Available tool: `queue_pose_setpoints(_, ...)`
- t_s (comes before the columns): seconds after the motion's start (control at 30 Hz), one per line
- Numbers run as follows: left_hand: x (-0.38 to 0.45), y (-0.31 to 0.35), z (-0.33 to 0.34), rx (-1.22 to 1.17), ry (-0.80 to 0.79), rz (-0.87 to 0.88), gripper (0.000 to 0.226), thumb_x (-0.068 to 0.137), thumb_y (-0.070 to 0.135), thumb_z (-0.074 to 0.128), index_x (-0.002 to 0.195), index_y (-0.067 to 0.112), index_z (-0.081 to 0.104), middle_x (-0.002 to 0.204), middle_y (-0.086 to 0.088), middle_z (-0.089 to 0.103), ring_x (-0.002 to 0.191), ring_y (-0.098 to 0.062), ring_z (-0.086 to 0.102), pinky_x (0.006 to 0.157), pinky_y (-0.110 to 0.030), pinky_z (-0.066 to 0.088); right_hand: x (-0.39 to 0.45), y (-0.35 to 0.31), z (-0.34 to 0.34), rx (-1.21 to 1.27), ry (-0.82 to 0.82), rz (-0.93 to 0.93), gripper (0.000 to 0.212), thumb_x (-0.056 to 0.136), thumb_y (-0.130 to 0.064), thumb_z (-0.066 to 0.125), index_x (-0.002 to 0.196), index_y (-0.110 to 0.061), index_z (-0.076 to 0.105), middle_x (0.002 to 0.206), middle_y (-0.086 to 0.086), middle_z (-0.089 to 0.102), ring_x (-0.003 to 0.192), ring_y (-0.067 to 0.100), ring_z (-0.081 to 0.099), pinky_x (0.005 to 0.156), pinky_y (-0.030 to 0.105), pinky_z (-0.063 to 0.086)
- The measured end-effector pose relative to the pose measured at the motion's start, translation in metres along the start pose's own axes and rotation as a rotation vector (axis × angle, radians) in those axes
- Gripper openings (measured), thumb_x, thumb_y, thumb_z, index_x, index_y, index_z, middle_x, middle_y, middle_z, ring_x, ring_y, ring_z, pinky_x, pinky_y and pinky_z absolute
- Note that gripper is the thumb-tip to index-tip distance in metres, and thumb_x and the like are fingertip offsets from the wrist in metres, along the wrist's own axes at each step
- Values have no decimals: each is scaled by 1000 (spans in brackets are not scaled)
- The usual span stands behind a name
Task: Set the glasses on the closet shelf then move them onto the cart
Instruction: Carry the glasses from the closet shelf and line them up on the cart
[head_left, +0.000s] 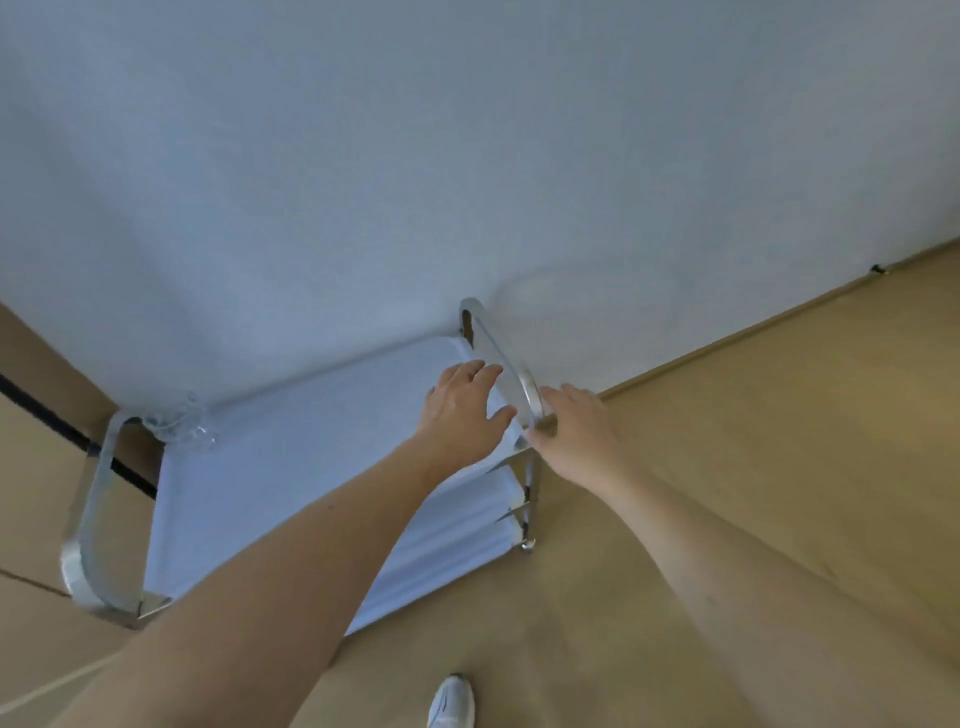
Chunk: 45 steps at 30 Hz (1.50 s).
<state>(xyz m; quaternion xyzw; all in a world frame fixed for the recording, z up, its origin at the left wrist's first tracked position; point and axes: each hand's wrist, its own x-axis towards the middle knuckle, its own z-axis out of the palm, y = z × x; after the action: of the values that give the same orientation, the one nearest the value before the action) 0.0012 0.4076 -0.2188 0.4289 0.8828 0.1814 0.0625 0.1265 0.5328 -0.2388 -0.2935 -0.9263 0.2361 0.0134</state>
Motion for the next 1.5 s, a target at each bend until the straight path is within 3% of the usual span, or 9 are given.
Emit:
queue_pose_setpoints(0.13, 51, 44, -3, -3, -20, 198, 64, 99, 44, 57, 154, 17, 38, 159, -8, 37, 149, -28, 27, 121, -46, 27, 4, 33, -39, -3, 107, 145, 66, 100, -44, 51, 159, -25, 26, 166, 9, 20, 154, 30, 13, 123, 41, 12)
queue_pose_setpoints(0.4, 122, 128, -7, -9, -62, 549, 63, 98, 45, 58, 153, 21, 38, 162, -6, 33, 151, -26, 22, 121, -45, 26, -6, 77, -103, -62, 347, 406, 69, 94, -49, 57, 154, -25, 35, 158, 9, 38, 146, 31, 31, 117, 47, 30)
queue_pose_setpoints(0.73, 162, 231, 3, -77, -143, 898, 65, 97, 45, 58, 154, 20, 36, 162, -7, 31, 150, -26, 23, 120, -43, 27, -48, 118, -154, -162, 497, 694, 71, 96, -48, 55, 158, -25, 28, 163, 10, 28, 151, 31, 22, 121, 44, 25)
queue_pose_setpoints(1.1, 188, 371, 49, -108, -206, 1105, 67, 96, 45, 60, 154, 22, 36, 162, -10, 30, 148, -29, 27, 120, -45, 28, -90, 218, -210, -176, 588, 877, 73, 96, -48, 58, 157, -26, 27, 163, 6, 28, 151, 32, 21, 121, 46, 26)
queue_pose_setpoints(1.27, 212, 463, 71, -115, -166, 1153, 66, 96, 45, 59, 153, 21, 38, 162, -10, 30, 148, -28, 26, 119, -41, 29, -101, 293, -259, -199, 671, 880, 68, 94, -47, 60, 153, -26, 35, 157, 4, 37, 147, 30, 29, 118, 48, 30)
queue_pose_setpoints(1.43, 232, 556, 98, -110, -189, 1186, 65, 95, 46, 60, 151, 18, 42, 161, -11, 32, 148, -29, 27, 117, -47, 33, -112, 369, -305, -201, 689, 920, 60, 90, -48, 60, 143, -23, 45, 150, 4, 44, 138, 31, 39, 111, 46, 38)
queue_pose_setpoints(1.5, 237, 588, 108, -129, -198, 1203, 66, 95, 47, 60, 152, 19, 41, 161, -10, 31, 149, -28, 26, 118, -46, 33, -116, 395, -321, -193, 684, 928, 62, 92, -47, 59, 147, -25, 41, 154, 5, 41, 142, 33, 34, 114, 48, 36)
